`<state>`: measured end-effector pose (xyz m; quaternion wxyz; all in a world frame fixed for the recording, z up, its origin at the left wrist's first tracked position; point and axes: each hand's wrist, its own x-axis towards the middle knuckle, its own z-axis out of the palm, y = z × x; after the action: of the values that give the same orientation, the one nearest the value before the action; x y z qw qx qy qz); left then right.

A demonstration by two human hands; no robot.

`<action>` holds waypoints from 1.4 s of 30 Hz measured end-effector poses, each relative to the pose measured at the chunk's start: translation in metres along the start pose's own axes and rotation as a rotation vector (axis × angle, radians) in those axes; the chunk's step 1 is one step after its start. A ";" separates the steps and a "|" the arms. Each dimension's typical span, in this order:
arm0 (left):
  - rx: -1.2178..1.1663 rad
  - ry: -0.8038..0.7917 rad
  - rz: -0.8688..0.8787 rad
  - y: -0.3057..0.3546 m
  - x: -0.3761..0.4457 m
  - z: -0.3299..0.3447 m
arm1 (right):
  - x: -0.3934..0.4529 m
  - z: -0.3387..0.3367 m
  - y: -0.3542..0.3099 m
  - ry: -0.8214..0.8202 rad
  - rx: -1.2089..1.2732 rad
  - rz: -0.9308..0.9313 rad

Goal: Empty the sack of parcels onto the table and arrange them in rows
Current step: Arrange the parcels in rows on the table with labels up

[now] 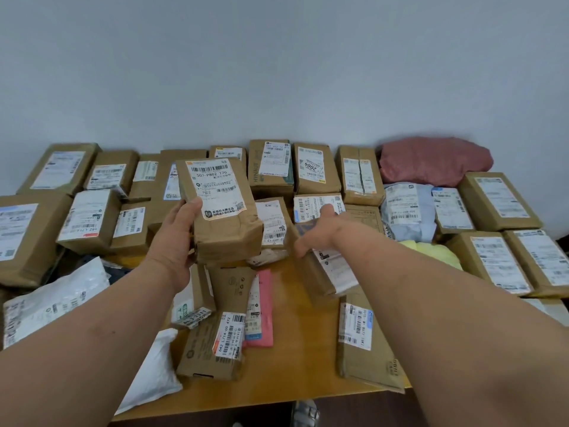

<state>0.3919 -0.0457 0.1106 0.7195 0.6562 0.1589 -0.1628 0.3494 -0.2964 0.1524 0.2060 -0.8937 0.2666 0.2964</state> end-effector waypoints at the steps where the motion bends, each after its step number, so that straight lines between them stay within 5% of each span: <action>1: -0.005 -0.007 0.002 0.000 0.000 0.002 | 0.001 -0.003 -0.001 0.022 -0.082 -0.031; 6: 0.021 -0.036 -0.018 -0.005 0.001 0.004 | 0.008 0.007 0.002 0.117 -0.565 -0.157; 10: 0.022 -0.033 -0.045 -0.012 0.003 0.004 | 0.018 0.023 0.007 0.100 -0.672 -0.292; 18: -0.012 -0.027 -0.065 -0.019 0.008 0.009 | 0.051 0.044 0.022 0.118 -0.464 -0.489; 25: -0.002 -0.023 -0.061 -0.026 0.011 0.015 | 0.050 0.042 0.031 0.134 -0.436 -0.173; 32: 0.008 -0.061 -0.081 -0.029 0.011 0.018 | 0.053 0.041 0.043 0.176 -0.229 -0.327; 42: 0.030 -0.110 -0.086 -0.027 -0.003 0.027 | 0.035 0.061 0.069 0.249 -0.026 -0.279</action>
<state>0.3776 -0.0753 0.0903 0.7094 0.6498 0.1447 -0.2316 0.3064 -0.3297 0.0709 0.1989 -0.9544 0.1594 0.1552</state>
